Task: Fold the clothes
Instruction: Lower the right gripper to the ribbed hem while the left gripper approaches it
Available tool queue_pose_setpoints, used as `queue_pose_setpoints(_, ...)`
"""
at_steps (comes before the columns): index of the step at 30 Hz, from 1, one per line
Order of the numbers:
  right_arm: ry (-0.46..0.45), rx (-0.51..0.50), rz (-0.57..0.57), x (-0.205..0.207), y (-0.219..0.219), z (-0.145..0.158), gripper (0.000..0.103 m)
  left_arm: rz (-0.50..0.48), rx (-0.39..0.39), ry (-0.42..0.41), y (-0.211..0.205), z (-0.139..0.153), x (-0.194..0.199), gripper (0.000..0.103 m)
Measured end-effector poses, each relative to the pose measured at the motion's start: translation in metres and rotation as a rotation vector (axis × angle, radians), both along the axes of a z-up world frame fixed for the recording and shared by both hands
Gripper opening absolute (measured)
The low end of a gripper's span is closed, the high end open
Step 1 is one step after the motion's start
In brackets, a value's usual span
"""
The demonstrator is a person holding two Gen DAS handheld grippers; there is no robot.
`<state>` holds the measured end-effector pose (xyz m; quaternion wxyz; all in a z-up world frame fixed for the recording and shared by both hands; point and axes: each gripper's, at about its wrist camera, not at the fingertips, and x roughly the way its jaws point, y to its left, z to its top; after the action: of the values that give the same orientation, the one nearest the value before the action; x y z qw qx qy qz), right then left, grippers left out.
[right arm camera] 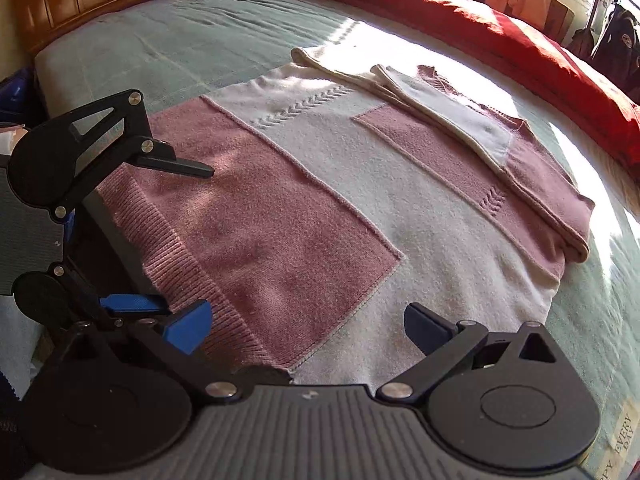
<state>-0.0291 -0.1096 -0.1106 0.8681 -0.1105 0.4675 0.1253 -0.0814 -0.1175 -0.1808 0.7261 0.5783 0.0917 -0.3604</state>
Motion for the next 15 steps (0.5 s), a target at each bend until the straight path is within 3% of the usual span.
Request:
queue_pose_setpoints(6,-0.018,0.014,0.019,-0.005,0.0,0.004,0.103,0.019,-0.025,-0.027,0.0,0.016,0.01,0.102)
queue_pose_setpoints(9,-0.021,0.011,0.094,-0.01,0.011,0.005,0.103,0.031,-0.046,-0.027,-0.001,0.026,0.015,0.102)
queue_pose_setpoints(13,-0.043,-0.066,0.222,-0.014,0.042,0.001,0.102,0.042,-0.06,-0.025,-0.003,0.033,0.021,0.102)
queue_pose_setpoints(15,-0.039,-0.112,0.267,-0.011,0.057,-0.002,0.091,0.047,-0.061,-0.019,-0.003,0.034,0.022,0.102)
